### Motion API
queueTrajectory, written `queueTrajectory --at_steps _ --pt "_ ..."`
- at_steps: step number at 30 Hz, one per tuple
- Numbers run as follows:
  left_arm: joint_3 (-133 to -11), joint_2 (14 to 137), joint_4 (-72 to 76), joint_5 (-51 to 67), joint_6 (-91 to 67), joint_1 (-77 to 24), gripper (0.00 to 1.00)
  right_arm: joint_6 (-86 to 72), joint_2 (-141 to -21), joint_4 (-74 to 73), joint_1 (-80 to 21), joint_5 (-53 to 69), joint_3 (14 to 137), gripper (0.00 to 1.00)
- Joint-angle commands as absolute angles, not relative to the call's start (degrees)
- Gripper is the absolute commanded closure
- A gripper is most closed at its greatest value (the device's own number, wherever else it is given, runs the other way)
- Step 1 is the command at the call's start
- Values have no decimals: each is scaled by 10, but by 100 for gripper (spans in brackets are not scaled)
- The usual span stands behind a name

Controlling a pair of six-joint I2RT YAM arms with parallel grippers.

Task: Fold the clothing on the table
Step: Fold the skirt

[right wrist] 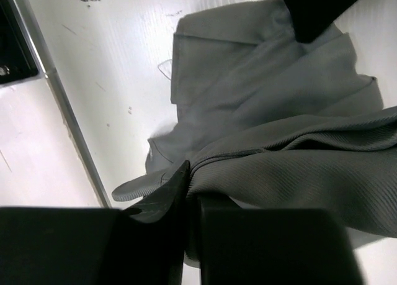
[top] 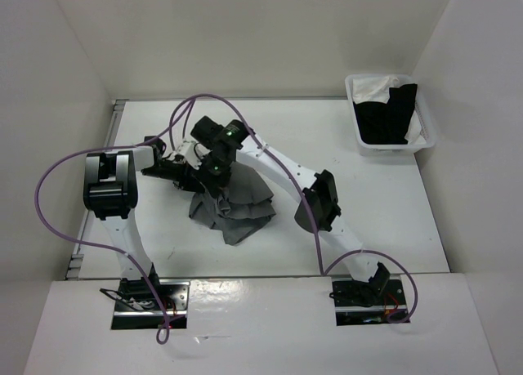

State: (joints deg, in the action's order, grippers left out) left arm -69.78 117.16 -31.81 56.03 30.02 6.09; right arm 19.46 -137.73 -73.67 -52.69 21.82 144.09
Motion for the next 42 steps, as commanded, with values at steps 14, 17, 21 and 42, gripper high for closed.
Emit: queueTrajectory --at_steps 14,17,21,42 --pt "-709 1200 -326 546 337 64 100 198 -1333 -741 -607 257 1426 44" --pt "-709 1200 -331 551 343 64 100 211 -1294 -741 -607 248 1411 43" --pt "-709 1174 -356 556 372 96 93 216 -1231 -741 -592 205 1378 41" --pt "-785 795 -461 505 208 241 1 150 -666 -376 -174 112 730 17"
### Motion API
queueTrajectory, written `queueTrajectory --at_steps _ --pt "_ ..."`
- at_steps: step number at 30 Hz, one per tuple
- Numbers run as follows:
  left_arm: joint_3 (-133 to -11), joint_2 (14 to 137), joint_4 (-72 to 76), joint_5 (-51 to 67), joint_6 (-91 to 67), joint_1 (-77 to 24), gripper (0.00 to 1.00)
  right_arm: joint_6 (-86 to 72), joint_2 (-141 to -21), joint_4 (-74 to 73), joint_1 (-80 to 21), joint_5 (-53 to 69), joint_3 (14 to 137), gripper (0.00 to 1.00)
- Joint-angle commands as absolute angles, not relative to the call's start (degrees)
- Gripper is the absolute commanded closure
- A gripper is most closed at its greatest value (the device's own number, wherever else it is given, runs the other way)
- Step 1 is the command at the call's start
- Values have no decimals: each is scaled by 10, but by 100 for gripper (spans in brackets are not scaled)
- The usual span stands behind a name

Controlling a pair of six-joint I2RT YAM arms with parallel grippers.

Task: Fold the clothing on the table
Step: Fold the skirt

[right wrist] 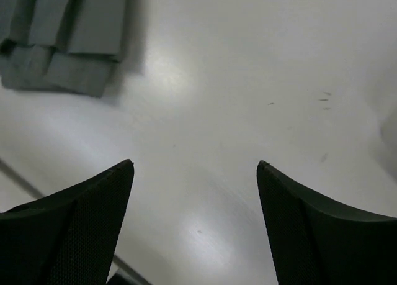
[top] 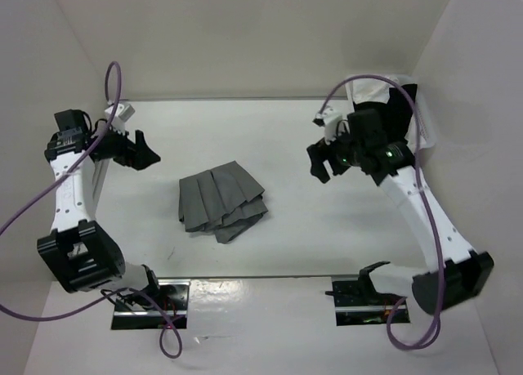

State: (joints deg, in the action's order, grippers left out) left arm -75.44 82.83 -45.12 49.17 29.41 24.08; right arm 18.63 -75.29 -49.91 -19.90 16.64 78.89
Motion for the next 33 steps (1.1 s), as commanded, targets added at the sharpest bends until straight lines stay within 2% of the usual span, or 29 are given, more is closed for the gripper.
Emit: queueTrajectory --at_steps 1,3,6,8,11,17,23,33 --pt "-791 774 -461 497 187 241 0 124 -606 -328 -167 92 705 14" --pt "-809 745 -455 450 125 241 0 91 -549 -293 -132 55 647 7" --pt "-809 699 -450 371 55 241 0 62 -454 -259 -64 30 602 6" --pt "-772 672 -443 304 35 241 0 41 -429 -269 -59 -5 590 1" --pt "-705 622 -418 244 11 241 0 47 -409 -269 -35 -61 542 1" --pt "-642 545 -378 211 11 241 0 47 -437 -306 -4 -69 534 1" --pt "-636 539 -384 252 24 241 0 47 -415 -306 10 -63 534 1" --pt "-631 495 -374 159 18 241 0 47 -410 -306 10 -69 534 1"
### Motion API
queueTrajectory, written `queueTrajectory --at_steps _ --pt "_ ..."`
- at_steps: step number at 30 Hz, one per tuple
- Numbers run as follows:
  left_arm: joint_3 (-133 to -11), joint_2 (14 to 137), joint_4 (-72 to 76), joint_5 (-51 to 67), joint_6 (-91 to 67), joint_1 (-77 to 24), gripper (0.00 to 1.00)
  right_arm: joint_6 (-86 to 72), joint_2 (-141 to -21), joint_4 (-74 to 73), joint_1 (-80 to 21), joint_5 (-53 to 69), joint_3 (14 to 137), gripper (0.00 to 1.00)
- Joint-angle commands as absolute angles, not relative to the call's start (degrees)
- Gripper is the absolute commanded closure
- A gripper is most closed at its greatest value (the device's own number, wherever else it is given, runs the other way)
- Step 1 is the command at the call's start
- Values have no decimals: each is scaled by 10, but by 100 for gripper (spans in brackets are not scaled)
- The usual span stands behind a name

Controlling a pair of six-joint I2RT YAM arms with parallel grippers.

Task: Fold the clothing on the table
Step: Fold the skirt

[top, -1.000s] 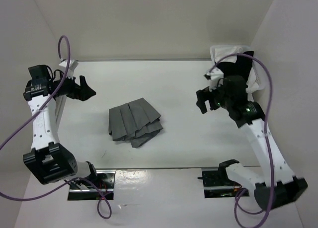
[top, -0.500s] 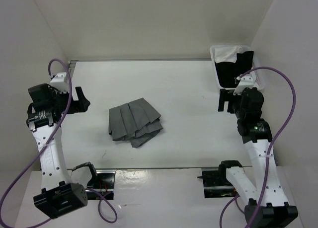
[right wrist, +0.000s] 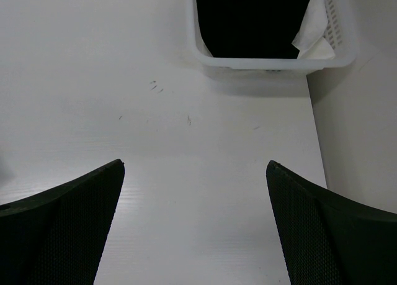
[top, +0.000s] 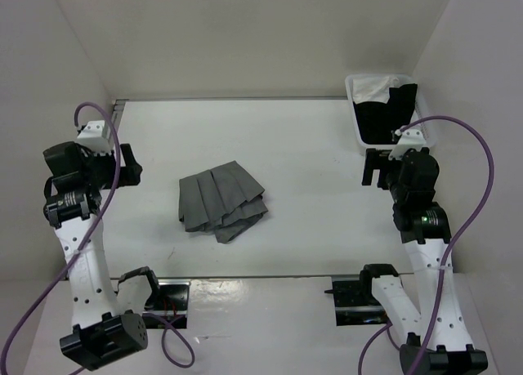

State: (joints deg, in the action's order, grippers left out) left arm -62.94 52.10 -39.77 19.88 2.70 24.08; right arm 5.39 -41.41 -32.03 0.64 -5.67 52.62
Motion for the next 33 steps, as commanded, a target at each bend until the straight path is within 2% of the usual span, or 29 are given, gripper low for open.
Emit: queueTrajectory --at_steps 1,8,33 --pt "-625 484 -367 153 12 241 0 47 -410 -306 10 -69 534 1" --pt "-620 470 -362 118 12 241 0 53 -404 -301 15 -69 534 1" --pt "-620 465 -362 135 12 241 0 63 -399 -301 15 -63 529 1"
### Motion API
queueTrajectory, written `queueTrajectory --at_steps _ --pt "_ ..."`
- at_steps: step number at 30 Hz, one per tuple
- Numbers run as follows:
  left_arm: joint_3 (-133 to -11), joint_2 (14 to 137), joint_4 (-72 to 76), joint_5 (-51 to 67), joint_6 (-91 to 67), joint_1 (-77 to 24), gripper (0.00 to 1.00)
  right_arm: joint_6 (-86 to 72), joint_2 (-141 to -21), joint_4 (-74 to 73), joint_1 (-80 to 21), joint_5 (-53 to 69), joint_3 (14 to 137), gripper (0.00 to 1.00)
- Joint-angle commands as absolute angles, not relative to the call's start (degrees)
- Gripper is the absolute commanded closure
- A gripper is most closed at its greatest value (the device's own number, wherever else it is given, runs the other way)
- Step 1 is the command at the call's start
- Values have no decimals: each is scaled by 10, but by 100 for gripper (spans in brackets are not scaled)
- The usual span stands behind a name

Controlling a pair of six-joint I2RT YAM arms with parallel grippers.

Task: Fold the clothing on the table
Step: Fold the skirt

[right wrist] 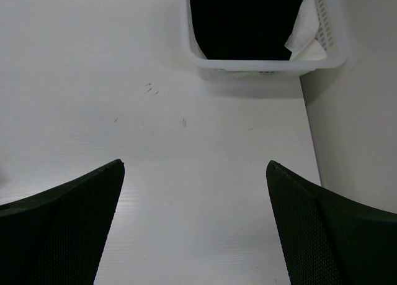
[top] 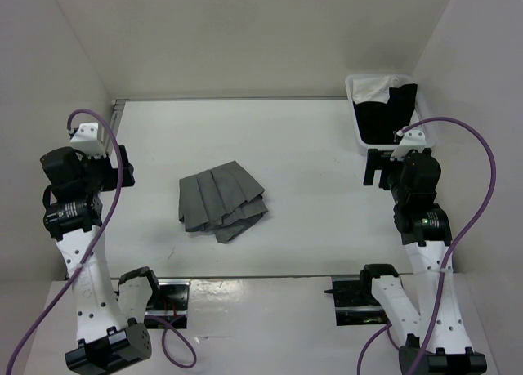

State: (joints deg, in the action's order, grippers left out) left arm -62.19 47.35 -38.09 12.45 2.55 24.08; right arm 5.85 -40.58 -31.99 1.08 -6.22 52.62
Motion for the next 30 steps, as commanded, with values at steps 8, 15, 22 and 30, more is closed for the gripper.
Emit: queueTrajectory --at_steps 8,15,22,30 --pt "-620 465 -362 135 12 241 0 63 -399 -301 15 -63 529 1" --pt "-620 465 -362 135 12 241 0 63 -399 -301 15 -63 529 1" --pt "-620 465 -362 101 12 241 0 63 -399 -295 15 -69 529 1" --pt "-609 454 -339 -36 -20 241 0 63 -399 -295 15 -74 529 1"
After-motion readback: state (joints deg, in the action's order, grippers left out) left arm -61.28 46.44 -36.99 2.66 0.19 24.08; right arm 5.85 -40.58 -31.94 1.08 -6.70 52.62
